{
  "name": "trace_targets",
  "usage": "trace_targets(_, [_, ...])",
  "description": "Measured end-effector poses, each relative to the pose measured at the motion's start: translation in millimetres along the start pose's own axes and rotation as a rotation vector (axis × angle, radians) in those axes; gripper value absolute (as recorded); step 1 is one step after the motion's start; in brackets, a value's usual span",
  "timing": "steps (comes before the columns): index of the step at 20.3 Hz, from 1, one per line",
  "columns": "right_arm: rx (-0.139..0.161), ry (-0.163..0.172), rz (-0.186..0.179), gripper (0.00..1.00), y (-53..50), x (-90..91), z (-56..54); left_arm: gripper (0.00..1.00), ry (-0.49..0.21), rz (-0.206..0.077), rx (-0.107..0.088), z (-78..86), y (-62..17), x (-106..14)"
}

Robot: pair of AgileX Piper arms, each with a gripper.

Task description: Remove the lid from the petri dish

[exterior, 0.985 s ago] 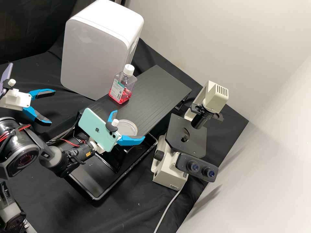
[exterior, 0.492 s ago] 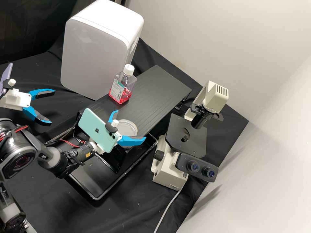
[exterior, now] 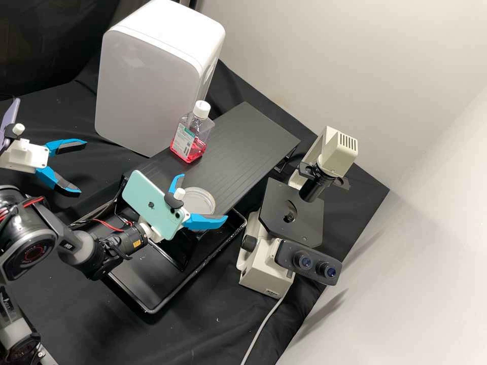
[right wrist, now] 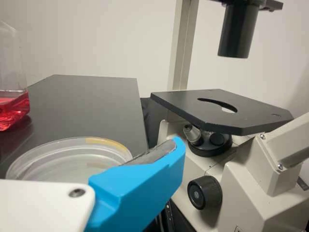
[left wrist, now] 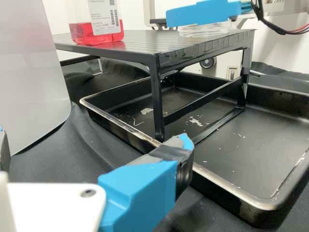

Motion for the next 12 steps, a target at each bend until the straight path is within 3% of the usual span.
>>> trace_targets(8, [0.007, -0.008, -0.008, 0.00, -2.1, 0.7, 2.0, 1.00, 0.000, 0.000, 0.000, 0.0, 0.0, 0.0])
trace_targets(12, [0.035, -0.008, -0.008, 0.00, -2.1, 0.7, 2.0, 1.00, 0.000, 0.000, 0.000, 0.0, 0.0, 0.0])
